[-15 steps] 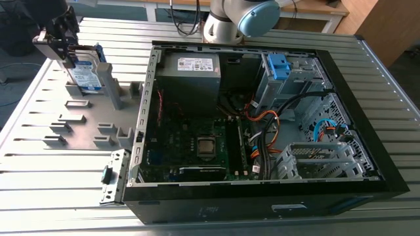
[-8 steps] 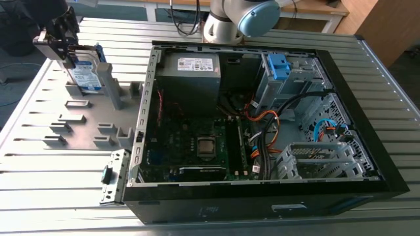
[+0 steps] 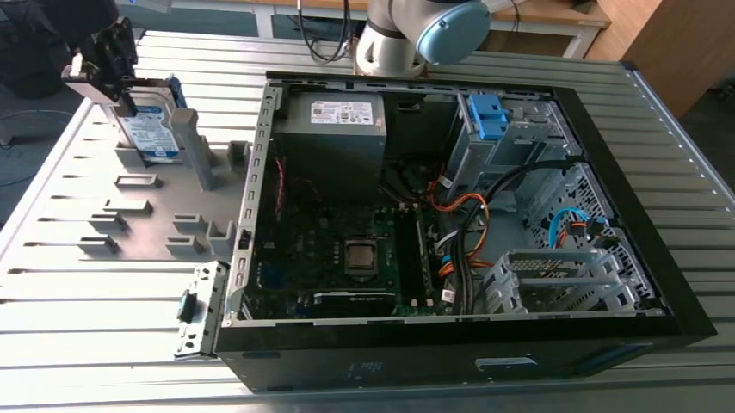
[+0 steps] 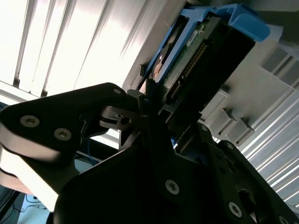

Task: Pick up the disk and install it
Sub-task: 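Pick up the disk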

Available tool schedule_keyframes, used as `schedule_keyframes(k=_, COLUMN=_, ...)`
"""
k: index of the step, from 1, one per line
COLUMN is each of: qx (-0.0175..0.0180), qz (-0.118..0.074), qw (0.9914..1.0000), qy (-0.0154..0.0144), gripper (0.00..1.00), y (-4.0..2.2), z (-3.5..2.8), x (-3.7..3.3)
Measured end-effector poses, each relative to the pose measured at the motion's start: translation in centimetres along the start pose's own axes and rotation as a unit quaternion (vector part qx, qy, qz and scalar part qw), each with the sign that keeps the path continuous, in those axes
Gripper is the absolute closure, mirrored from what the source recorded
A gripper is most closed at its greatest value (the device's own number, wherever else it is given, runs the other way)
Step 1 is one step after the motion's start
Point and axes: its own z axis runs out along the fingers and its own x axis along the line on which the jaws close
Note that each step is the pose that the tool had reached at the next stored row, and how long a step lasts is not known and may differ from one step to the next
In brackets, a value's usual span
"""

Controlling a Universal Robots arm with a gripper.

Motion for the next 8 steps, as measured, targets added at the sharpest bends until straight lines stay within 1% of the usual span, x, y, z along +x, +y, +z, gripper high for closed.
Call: schedule_keyframes(k=8, qx=0.0000, qz=0.000, qw=1.00000, qy=0.0000, gripper=0.64, y=0.00, z=0.05, x=0.00)
